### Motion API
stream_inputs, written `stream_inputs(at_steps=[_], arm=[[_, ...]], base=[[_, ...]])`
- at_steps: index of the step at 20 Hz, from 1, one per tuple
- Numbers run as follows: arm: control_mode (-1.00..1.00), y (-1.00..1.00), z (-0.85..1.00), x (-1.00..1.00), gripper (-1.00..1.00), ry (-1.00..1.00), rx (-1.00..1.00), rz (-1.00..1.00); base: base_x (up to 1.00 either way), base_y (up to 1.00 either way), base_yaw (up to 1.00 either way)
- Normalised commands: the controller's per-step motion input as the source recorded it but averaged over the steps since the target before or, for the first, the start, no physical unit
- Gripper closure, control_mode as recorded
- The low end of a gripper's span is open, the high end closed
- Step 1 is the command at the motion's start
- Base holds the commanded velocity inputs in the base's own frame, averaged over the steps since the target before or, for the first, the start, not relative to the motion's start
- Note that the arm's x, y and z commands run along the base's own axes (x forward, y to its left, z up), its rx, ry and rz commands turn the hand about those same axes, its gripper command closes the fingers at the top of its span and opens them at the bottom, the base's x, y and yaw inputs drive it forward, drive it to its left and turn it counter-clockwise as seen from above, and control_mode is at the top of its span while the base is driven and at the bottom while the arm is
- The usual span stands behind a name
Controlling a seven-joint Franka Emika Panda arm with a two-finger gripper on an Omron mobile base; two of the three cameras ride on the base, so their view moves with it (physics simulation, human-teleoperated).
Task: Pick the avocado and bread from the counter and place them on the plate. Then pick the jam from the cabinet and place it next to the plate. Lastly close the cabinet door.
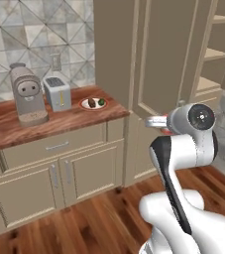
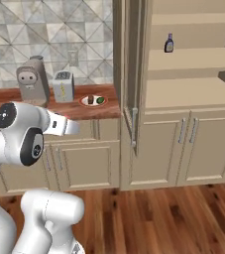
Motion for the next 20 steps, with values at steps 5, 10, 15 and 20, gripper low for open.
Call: stream_inputs(at_steps=[5,10,15,20], arm=[[1.0,0.0,0.0,0.0,1.0,0.0,0.0,0.0],[1.0,0.0,0.0,0.0,1.0,0.0,0.0,0.0],[1.0,0.0,0.0,0.0,1.0,0.0,0.0,0.0],[1.0,0.0,0.0,0.0,1.0,0.0,0.0,0.0]], base=[[0.38,0.53,-0.06],[0.34,0.43,-0.01],[0.4,0.32,0.0],[0.42,0.24,0.02]])
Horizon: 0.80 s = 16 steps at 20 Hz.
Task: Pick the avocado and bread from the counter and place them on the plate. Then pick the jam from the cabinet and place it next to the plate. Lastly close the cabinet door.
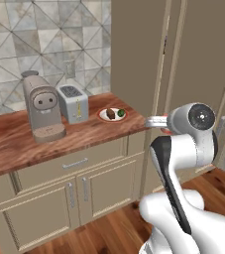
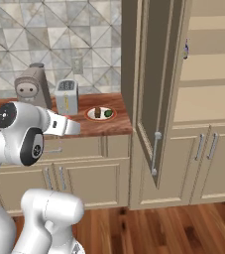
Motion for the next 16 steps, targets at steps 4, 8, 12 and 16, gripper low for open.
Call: stream_inputs(at_steps=[4,8,12,16], arm=[[1.0,0.0,0.0,0.0,1.0,0.0,0.0,0.0],[1.0,0.0,0.0,0.0,1.0,0.0,0.0,0.0],[1.0,0.0,0.0,0.0,1.0,0.0,0.0,0.0],[1.0,0.0,0.0,0.0,1.0,0.0,0.0,0.0]], base=[[0.34,0.24,0.06],[0.33,0.19,0.11],[0.24,0.14,0.14],[0.23,0.1,0.16]])
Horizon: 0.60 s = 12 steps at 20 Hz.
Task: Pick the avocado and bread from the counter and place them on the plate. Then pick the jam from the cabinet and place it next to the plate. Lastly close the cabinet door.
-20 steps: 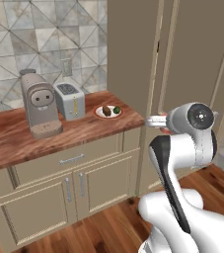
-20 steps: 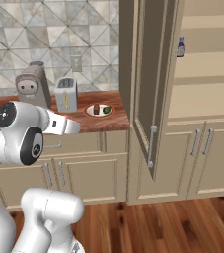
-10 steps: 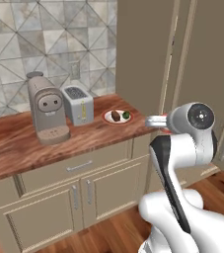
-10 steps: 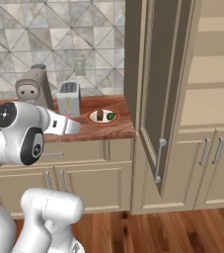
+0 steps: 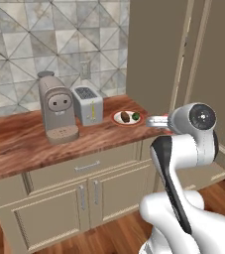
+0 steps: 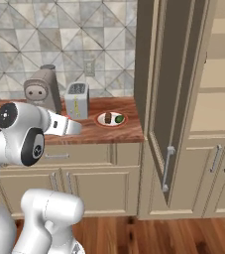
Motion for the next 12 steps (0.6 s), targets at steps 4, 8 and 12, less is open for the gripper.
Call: stream_inputs(at_steps=[4,8,12], arm=[[1.0,0.0,0.0,0.0,1.0,0.0,0.0,0.0],[1.0,0.0,0.0,0.0,1.0,0.0,0.0,0.0],[1.0,0.0,0.0,0.0,1.0,0.0,0.0,0.0]], base=[[0.28,0.05,0.16],[0.4,0.05,0.16],[0.44,0.05,0.16]])
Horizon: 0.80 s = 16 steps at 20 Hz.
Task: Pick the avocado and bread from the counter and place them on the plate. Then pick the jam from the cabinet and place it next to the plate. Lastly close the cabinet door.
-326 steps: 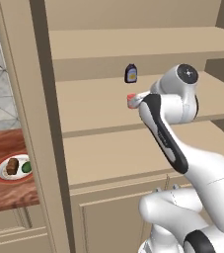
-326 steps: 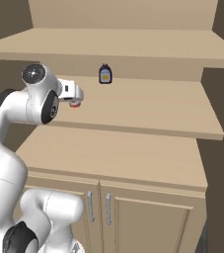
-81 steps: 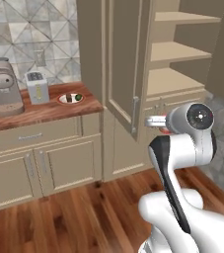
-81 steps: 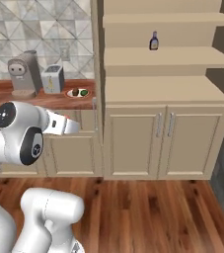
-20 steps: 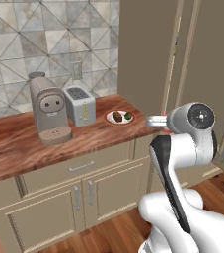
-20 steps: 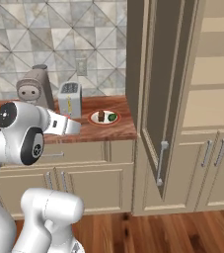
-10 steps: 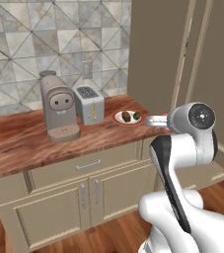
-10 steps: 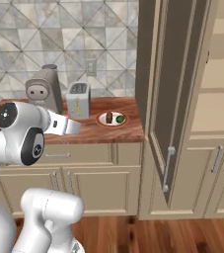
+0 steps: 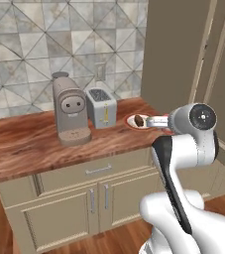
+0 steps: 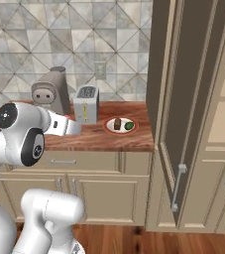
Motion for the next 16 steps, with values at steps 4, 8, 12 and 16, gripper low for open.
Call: stream_inputs(at_steps=[4,8,12,16], arm=[[1.0,0.0,0.0,0.0,1.0,0.0,0.0,0.0],[1.0,0.0,0.0,0.0,1.0,0.0,0.0,0.0],[1.0,0.0,0.0,0.0,1.0,0.0,0.0,0.0],[1.0,0.0,0.0,0.0,1.0,0.0,0.0,0.0]], base=[[0.45,0.04,0.15],[0.37,0.01,0.14],[0.34,0.0,0.14],[0.34,0.0,0.13]])
